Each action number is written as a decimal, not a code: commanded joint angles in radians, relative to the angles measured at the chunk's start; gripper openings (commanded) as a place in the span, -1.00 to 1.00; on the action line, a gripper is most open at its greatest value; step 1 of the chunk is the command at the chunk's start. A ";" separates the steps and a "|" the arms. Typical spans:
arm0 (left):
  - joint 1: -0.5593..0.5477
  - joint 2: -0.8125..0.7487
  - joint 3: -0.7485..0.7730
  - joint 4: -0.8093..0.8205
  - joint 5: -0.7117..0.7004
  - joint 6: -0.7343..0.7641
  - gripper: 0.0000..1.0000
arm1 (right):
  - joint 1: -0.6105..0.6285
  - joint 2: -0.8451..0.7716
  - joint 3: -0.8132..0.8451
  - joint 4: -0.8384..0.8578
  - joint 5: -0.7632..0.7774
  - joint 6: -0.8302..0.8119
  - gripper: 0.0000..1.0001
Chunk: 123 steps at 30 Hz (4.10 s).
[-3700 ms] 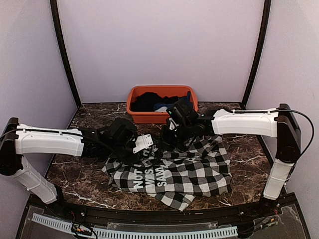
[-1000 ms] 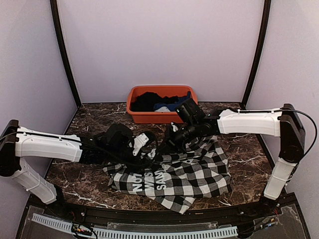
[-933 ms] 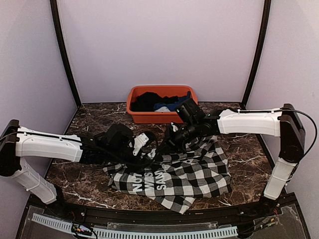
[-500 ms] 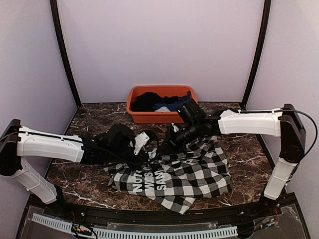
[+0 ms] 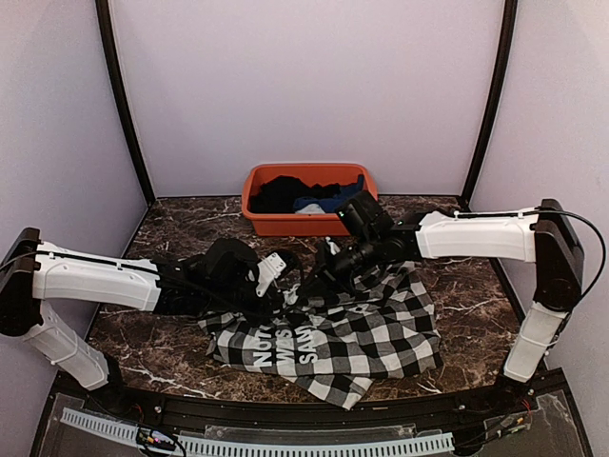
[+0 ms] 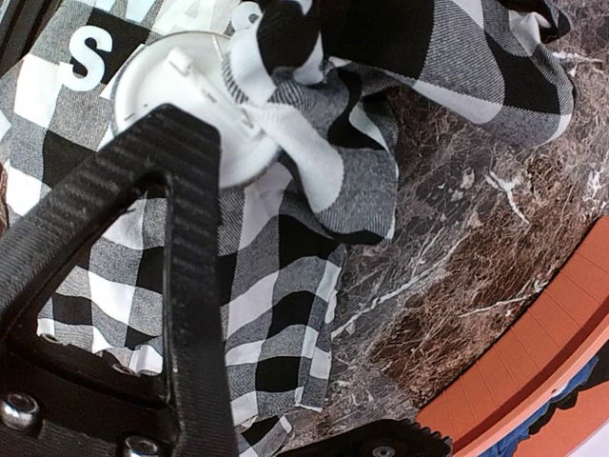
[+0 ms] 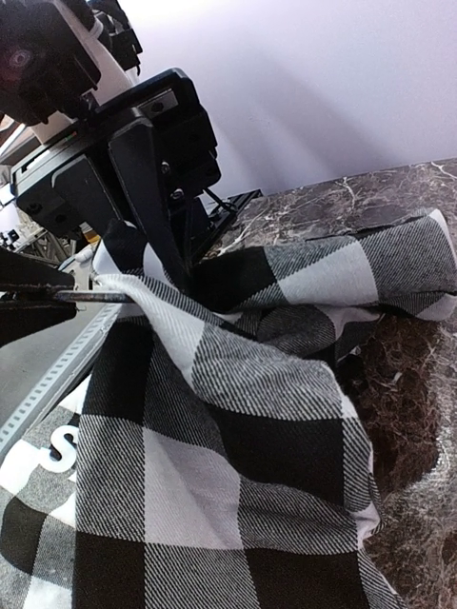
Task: Pin the brooch onto the clothing
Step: Pin the brooch onto the flattened clothing.
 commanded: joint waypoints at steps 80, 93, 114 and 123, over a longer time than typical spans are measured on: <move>0.292 0.019 0.246 -0.209 0.814 0.114 0.40 | -0.099 -0.018 -0.174 0.477 -0.318 -0.395 -1.00; 0.291 0.059 0.258 -0.220 0.827 0.120 0.44 | -0.092 -0.023 -0.160 0.480 -0.336 -0.400 -1.00; 0.291 0.087 0.272 -0.210 0.834 0.107 0.01 | -0.069 -0.026 -0.130 0.428 -0.333 -0.442 -1.00; 0.292 0.086 0.257 -0.202 0.835 0.106 -0.07 | -0.071 -0.022 -0.117 0.442 -0.347 -0.424 -1.00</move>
